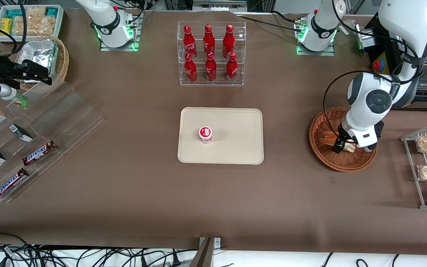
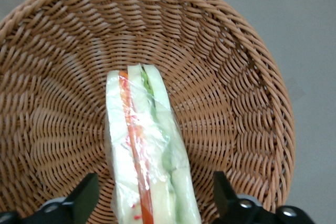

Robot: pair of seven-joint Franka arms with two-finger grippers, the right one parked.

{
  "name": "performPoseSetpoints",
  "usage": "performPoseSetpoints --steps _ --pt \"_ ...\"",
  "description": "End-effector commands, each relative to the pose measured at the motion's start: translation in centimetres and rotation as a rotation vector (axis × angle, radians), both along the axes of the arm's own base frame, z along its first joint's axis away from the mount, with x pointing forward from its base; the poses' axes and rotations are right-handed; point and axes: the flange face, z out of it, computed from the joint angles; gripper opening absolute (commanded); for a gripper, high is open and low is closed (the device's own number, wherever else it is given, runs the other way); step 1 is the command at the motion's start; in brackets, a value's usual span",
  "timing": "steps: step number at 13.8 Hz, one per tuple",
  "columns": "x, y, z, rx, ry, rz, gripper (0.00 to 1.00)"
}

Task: Place sandwich from basket to tray
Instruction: 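Close the left gripper on the wrapped sandwich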

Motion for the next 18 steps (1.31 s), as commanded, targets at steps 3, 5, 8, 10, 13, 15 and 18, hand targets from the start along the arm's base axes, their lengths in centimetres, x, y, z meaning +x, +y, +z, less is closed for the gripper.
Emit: performPoseSetpoints --steps 3,5,8,10,13,15,18 --pt "-0.1 0.2 -0.3 0.017 0.0 -0.018 0.0" --pt "-0.1 0.1 -0.3 0.021 0.003 -0.024 0.0" --pt "0.0 0.0 1.2 0.039 0.039 -0.036 0.0" --pt "0.8 -0.1 4.1 0.057 0.05 -0.064 0.0" --pt "2.1 -1.2 8.6 0.064 0.091 -0.099 0.0" --pt "3.4 -2.1 11.9 0.042 0.111 -0.11 0.0" --pt "4.6 -3.3 16.8 -0.023 0.131 -0.186 0.0"
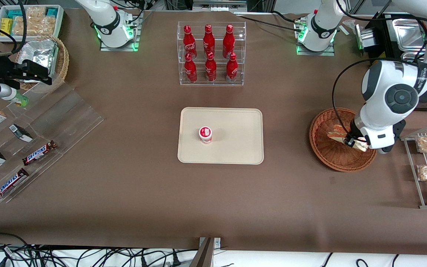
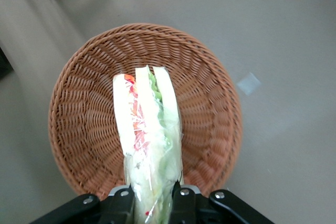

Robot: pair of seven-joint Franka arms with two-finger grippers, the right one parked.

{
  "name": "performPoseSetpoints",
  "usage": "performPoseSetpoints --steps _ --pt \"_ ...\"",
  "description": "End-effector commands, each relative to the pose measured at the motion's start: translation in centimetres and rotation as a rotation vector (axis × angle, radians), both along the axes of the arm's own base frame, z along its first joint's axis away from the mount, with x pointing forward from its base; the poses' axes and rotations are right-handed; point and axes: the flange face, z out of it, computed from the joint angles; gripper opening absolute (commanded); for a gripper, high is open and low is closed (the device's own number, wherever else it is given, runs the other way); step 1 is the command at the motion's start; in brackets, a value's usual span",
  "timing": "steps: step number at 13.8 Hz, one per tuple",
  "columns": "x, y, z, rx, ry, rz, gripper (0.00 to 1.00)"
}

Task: Place sandwich from basket to tray
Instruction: 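Lift the sandwich and carry it over the cream tray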

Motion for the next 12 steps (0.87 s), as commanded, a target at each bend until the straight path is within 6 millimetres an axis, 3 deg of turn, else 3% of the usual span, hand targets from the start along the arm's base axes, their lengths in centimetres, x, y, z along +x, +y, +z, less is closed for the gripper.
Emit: performPoseSetpoints --steps 1,2,5,12 --pt "1.0 -1.4 4.6 -0.068 0.026 -0.11 0.0" --pt "1.2 -1.8 5.6 -0.086 0.036 -0.174 0.0" --pt "0.8 -6.4 7.3 -0.146 0.034 -0.461 0.0" --pt "-3.0 -21.0 8.0 -0.232 0.002 -0.791 0.0"
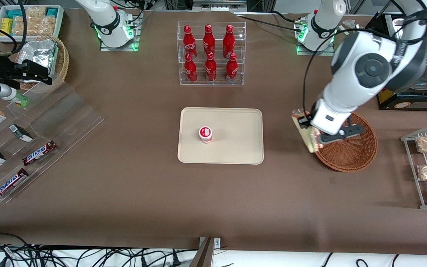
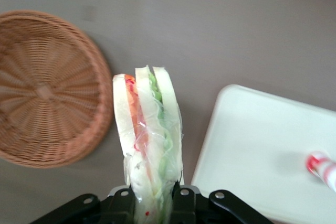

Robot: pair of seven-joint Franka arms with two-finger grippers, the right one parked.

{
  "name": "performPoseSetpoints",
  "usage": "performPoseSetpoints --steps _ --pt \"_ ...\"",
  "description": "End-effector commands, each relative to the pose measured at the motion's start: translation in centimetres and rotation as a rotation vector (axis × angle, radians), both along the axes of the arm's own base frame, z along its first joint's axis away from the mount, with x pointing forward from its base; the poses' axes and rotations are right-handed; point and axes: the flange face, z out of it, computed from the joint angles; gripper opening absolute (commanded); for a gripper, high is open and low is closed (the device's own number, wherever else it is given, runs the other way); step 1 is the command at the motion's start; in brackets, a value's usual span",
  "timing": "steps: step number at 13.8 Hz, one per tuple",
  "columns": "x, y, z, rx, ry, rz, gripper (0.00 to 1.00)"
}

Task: Place sandwich from basket to tray
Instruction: 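Lift the sandwich and carry it over the cream tray, then lower the sandwich onto the tray beside the bottle and open the gripper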

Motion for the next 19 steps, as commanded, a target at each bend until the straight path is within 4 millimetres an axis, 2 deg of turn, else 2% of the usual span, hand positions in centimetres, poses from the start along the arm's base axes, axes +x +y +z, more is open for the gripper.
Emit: performPoseSetpoints --steps 1,3,8,11,14,19 --pt "-1.3 -4.2 -0.4 -0.059 0.009 -0.102 0.0" --pt "-2.1 -7.1 -1.3 -0.087 0.01 -0.156 0.0" --pt "-3.4 -12.7 -6.3 -0.143 0.016 -0.24 0.0" --pt "-3.1 -13.8 -10.3 -0.135 0.017 -0.26 0.0" --pt "-3.3 -14.5 -13.1 -0.127 0.026 -0.27 0.0" --pt "-4.1 -16.7 -20.3 -0.047 -0.009 -0.271 0.0"
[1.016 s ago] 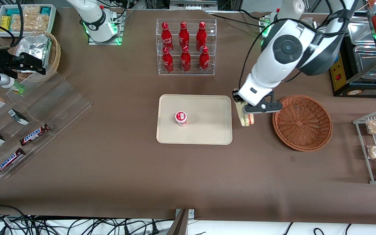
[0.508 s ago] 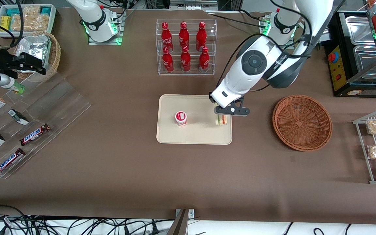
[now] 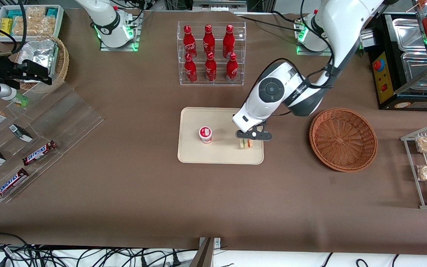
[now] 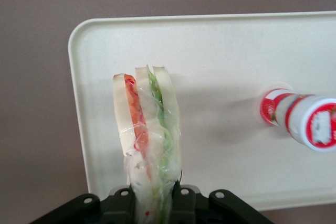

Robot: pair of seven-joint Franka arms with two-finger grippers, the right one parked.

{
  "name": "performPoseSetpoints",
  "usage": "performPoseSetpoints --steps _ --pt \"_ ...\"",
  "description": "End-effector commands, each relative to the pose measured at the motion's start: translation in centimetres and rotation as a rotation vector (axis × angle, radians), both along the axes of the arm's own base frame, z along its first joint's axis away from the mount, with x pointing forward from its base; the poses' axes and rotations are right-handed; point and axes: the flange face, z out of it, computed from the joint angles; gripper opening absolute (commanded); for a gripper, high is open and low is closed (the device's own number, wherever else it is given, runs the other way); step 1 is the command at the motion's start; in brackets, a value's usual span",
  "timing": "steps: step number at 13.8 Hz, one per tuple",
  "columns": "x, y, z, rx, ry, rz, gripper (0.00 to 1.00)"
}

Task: Place sandwich from basket to tray
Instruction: 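Lower the sandwich onto the tray beside the bottle and open the gripper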

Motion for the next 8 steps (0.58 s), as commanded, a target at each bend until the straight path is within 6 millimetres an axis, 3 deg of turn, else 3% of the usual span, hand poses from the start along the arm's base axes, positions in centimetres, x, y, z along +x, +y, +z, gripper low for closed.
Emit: performPoseSetpoints --steps 1,3,5,6,7,8 --pt "-0.5 -1.6 -3.5 0.036 -0.044 0.001 0.0" --pt "-0.8 -1.7 -4.7 0.052 -0.047 0.0 0.0" --pt "-0.7 -1.7 -4.7 0.057 -0.054 -0.004 0.0" --pt "-0.8 -1.7 -4.7 0.059 -0.053 -0.004 0.14" --pt "-0.8 -1.6 -4.7 0.059 -0.05 0.005 0.69" --pt "-0.6 -1.6 -4.4 0.065 -0.052 0.013 1.0"
